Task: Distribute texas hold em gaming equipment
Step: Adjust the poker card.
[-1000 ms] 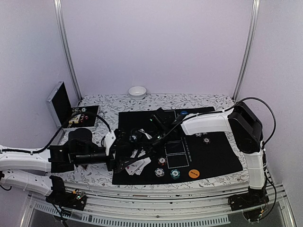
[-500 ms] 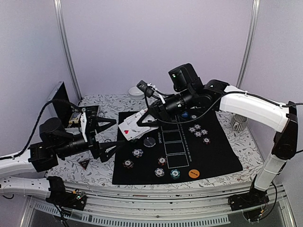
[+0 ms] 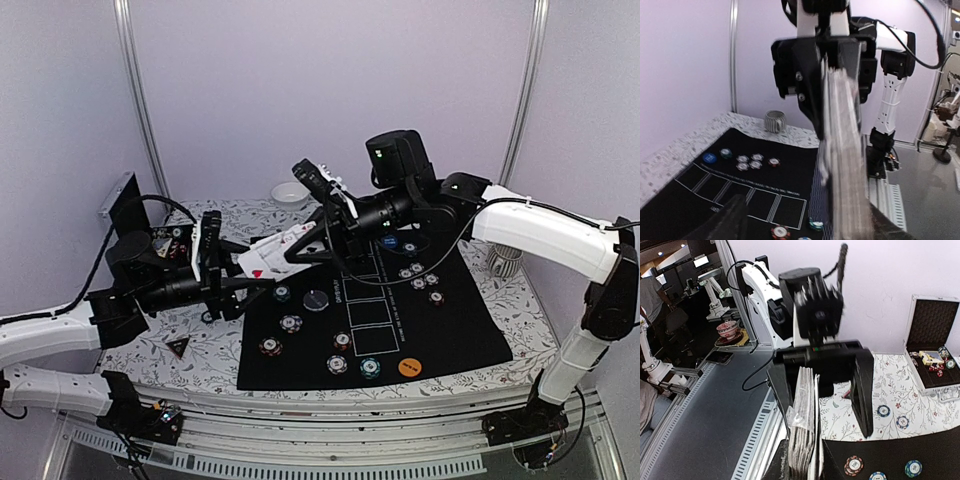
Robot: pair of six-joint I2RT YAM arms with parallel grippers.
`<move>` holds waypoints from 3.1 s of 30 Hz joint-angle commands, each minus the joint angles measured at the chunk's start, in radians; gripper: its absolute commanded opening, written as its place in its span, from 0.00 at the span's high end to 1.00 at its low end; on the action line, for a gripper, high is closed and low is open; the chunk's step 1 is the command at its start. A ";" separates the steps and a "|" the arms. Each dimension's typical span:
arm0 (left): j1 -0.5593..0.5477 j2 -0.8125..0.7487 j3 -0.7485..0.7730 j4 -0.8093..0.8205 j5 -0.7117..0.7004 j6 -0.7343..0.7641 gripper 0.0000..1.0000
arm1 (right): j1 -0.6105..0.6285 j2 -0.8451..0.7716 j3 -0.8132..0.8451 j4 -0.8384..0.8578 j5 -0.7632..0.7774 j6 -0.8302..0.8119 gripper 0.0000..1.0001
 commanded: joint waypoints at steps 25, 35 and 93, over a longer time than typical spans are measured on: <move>0.003 0.087 0.050 0.201 0.172 0.023 0.71 | 0.028 0.001 0.008 0.118 -0.017 -0.007 0.98; -0.011 0.059 0.051 0.156 0.079 0.131 1.00 | 0.028 0.002 -0.013 0.103 0.017 -0.019 0.92; -0.374 0.151 -0.066 0.317 -0.900 1.871 1.00 | -0.066 0.198 0.015 0.001 -0.167 0.675 0.97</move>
